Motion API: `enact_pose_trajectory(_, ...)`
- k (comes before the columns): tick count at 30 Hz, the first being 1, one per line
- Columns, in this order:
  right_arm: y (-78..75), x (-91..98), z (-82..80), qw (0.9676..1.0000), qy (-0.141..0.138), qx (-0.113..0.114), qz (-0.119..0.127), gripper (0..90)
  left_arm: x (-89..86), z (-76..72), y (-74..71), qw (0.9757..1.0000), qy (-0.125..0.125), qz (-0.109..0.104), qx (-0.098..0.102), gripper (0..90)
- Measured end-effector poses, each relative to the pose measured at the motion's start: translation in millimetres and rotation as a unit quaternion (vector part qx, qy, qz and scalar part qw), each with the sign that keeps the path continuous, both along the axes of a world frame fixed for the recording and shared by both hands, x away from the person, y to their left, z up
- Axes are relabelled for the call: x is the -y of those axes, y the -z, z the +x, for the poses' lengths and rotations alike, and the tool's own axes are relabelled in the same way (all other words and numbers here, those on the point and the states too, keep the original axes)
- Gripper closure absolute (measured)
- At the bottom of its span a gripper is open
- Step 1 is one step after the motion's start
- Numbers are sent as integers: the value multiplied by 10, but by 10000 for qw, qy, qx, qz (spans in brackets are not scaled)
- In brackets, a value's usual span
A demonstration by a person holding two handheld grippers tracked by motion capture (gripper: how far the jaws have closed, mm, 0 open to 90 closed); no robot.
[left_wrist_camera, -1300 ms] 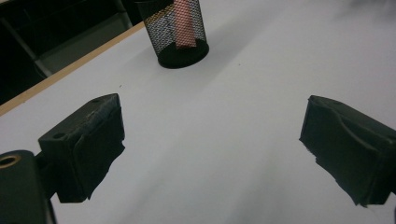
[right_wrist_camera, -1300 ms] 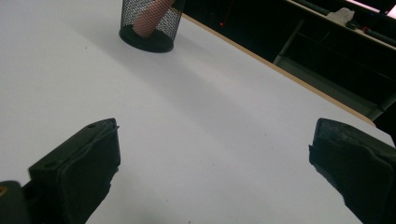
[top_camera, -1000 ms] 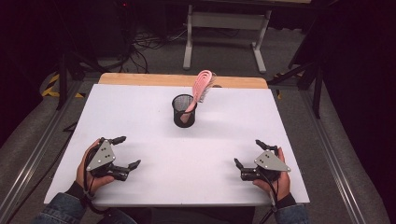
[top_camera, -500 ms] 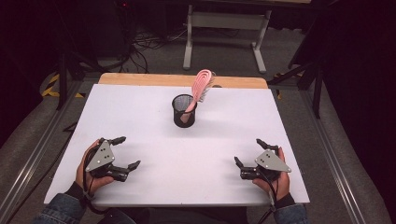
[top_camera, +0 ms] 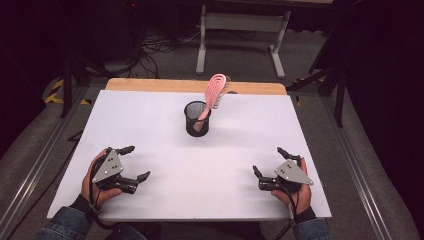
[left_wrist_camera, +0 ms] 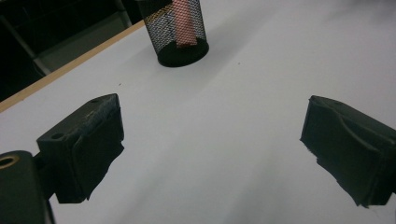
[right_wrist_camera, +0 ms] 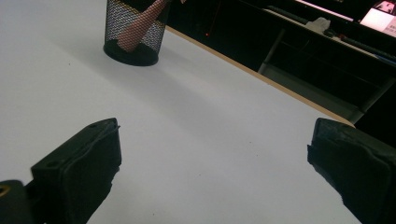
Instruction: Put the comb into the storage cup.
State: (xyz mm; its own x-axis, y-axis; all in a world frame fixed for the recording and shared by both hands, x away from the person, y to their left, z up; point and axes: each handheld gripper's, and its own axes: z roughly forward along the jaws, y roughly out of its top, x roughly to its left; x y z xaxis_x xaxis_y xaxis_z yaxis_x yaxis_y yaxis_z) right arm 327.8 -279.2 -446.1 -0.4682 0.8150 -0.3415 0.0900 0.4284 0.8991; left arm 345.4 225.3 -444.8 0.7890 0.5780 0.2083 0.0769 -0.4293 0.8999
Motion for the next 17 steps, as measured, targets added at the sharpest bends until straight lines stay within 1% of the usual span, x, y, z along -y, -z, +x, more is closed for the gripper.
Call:
enact_pose_trajectory(8, -1, -4, 2, 10000, -3, -6, -14, 31, -5, 9, -6, 10000, -14, -16, -10, 67)
enact_pose_trajectory(12, -2, -3, 0, 10000, -10, -6, -22, 32, -3, 15, -5, 10000, -9, 16, -3, 67)
enact_pose_trajectory(17, -4, -3, 3, 10000, -13, 0, -33, 32, -11, 31, -1, 10000, -21, -12, -22, 67)
